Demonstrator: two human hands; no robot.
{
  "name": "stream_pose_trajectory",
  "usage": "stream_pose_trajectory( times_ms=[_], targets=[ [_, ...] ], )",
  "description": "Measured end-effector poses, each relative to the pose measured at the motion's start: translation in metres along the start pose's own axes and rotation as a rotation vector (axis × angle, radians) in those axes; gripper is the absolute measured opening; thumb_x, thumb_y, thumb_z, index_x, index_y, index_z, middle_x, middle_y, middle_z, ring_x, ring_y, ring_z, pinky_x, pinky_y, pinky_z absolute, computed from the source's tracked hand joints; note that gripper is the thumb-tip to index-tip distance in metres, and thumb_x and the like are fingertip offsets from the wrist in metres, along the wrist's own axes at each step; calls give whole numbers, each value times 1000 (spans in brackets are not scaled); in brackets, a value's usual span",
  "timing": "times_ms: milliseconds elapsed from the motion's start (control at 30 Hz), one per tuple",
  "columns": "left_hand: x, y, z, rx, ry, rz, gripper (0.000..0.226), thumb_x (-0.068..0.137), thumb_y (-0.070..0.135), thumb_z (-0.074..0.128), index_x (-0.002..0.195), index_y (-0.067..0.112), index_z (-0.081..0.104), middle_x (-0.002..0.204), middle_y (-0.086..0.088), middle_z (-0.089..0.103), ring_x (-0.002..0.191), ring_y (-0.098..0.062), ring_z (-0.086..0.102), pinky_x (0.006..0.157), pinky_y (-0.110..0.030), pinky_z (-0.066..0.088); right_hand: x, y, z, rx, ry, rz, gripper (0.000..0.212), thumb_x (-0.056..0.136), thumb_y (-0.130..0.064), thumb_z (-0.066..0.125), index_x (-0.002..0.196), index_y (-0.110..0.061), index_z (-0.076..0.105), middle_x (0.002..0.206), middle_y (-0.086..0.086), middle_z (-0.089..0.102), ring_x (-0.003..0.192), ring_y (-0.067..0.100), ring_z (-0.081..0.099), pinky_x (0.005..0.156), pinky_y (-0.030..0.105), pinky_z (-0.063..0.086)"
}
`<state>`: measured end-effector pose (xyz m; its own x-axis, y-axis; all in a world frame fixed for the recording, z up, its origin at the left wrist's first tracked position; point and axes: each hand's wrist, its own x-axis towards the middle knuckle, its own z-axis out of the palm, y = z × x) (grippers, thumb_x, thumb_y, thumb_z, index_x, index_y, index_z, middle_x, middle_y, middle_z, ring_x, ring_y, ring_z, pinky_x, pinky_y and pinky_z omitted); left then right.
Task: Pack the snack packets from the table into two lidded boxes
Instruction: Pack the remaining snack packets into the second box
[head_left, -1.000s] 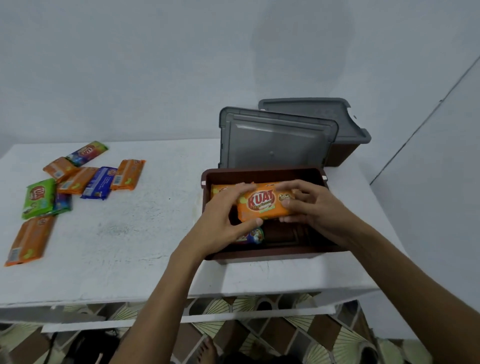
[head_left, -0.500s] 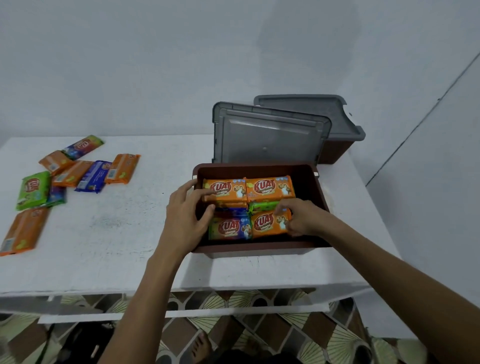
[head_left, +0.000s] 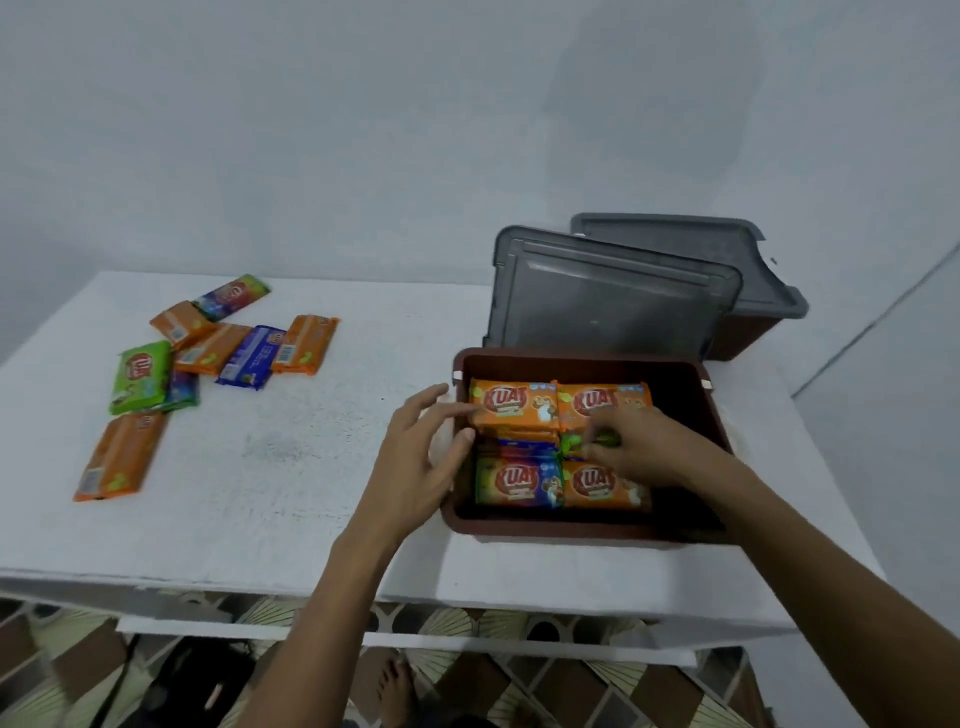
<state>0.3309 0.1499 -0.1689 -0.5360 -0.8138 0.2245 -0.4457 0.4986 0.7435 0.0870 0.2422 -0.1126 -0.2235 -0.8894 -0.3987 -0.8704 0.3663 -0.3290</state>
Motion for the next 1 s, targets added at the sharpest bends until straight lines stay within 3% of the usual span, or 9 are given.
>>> stream_pose_trajectory(
  times_ms=[100,233,400,500,600,733,867,1000],
  targets=[
    [1,-35,-24,27,33,-37,28,95,36,54,122,29,60,141,10,46,130,-4,39,106,-25,31,8,-57,-20,175,98,-163,14,95,-35,55,103,-26,64,92,-5,68,80,8,65,69,26,54],
    [7,-100,-75,168,80,-142,28,95,33,57,122,26,62,137,5,52,127,-11,45,103,-24,32,51,-138,-15,321,207,-341,13,94,-30,57,104,-25,63,85,-4,70,74,13,66,72,31,56],
    [8,-188,-150,487,172,-421,32,89,30,62,120,22,63,135,-8,56,122,-27,51,99,-44,44,142,-229,23,178,210,-394,28,96,-33,50,124,-28,55,114,4,62,93,21,63,80,32,50],
    [-3,-225,-183,582,239,-607,39,85,25,64,122,14,59,130,-17,54,117,-38,49,96,-49,41,199,-275,51,46,197,-411,42,97,-31,50,138,-23,46,127,10,54,111,25,55,88,30,43],
    [-10,-243,-198,631,212,-734,43,87,25,60,129,18,51,131,-19,46,115,-44,44,94,-53,39,252,-305,79,19,122,-404,57,91,-40,59,142,-25,38,140,10,40,127,29,42,99,38,42],
    [-11,-257,-205,589,224,-728,37,92,25,54,128,24,49,123,-18,49,108,-42,48,87,-52,42,292,-319,106,-133,72,-399,78,83,-54,65,147,-30,27,146,11,23,137,37,19,104,47,40],
    [-12,-263,-211,607,201,-716,38,92,27,56,129,24,48,122,-18,51,106,-41,50,86,-49,42,305,-317,102,-204,97,-430,67,86,-49,65,143,-31,34,143,7,32,132,33,26,103,42,39],
    [-12,-263,-211,598,166,-697,44,92,34,54,135,30,45,127,-16,52,108,-37,51,86,-46,45,299,-319,91,-423,58,-484,64,95,-33,54,150,-27,21,146,18,30,134,38,31,99,44,43]
  ],
)
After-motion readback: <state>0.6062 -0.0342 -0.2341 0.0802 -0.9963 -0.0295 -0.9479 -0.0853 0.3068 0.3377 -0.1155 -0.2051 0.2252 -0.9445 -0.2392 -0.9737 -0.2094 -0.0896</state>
